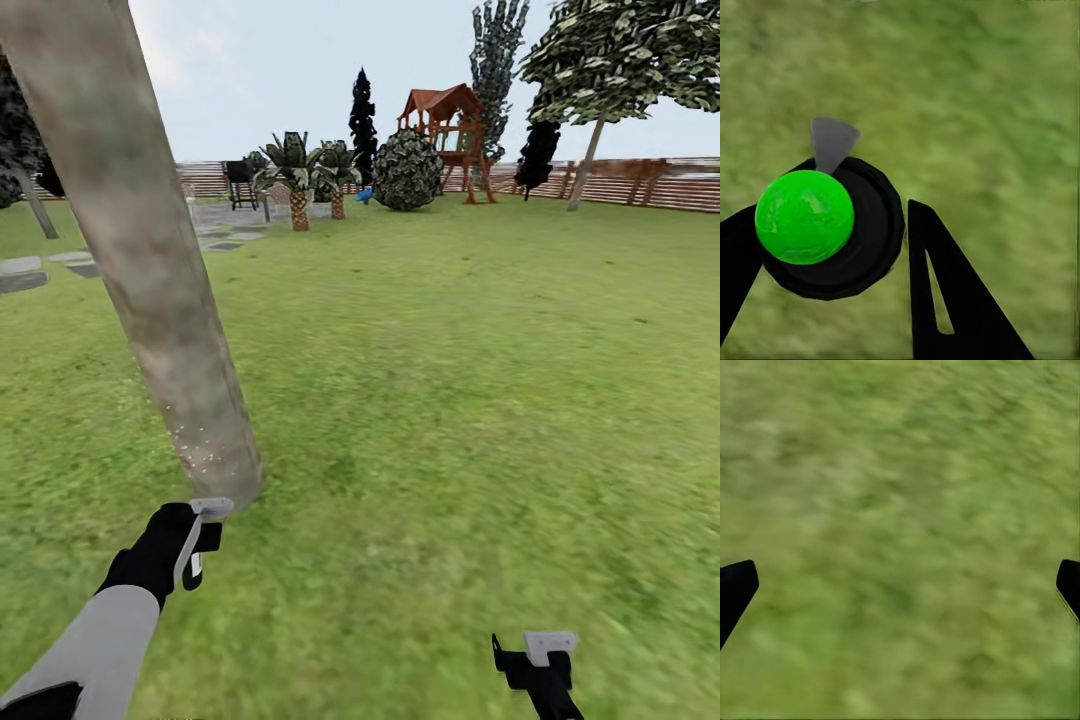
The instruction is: In the garden, pick up the pesticide atomizer on the floor and spray pesticide onto both trees until each tree trunk is fully covered.
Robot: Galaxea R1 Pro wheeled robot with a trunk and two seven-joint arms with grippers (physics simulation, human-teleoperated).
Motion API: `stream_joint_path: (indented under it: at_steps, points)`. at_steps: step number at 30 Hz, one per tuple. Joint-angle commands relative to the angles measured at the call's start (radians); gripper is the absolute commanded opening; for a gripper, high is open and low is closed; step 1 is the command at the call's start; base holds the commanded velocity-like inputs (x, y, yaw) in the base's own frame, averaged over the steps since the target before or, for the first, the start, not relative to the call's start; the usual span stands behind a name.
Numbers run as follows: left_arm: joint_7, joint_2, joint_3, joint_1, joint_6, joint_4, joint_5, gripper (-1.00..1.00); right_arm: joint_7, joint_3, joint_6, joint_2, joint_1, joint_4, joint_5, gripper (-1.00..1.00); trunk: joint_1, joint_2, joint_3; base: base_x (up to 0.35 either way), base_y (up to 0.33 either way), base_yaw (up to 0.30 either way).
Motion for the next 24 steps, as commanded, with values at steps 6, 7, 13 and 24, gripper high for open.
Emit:
stream_joint_path:
  at_steps: [6,7,13,24]
  points:
    - [0.0,-0.002,0.002,-0.001,0.004,-0.001,-0.001,-1.0,-0.005,-0.004,-0.003,0.0,0.0,0.001,0.011,1.0,0.0,0.0,-0.001,0.137,-0.27,0.03]
    - [0.0,-0.002,0.002,-0.001,0.004,-0.001,-0.001,-1.0,-0.005,-0.004,-0.003,0.0,0.0,0.001,0.011,1.0,0.0,0.0,-0.001,0.149,-0.268,0.003]
    - [-0.001,0.0,0.006,-0.001,0.003,-0.002,-0.002,-1.0,-0.005,-0.004,-0.003,0.0,0.0,0.001,0.011,1.0,0.0,0.0,-0.001,0.183,-0.24,0.134]
    - [0.0,-0.004,0.0,0.01,-0.001,0.046,-0.003,-1.0,-0.006,-0.004,-0.003,0.0,0.0,0.001,0.011,1.0,0.0,0.0,-0.001,0.23,-0.2,0.274]
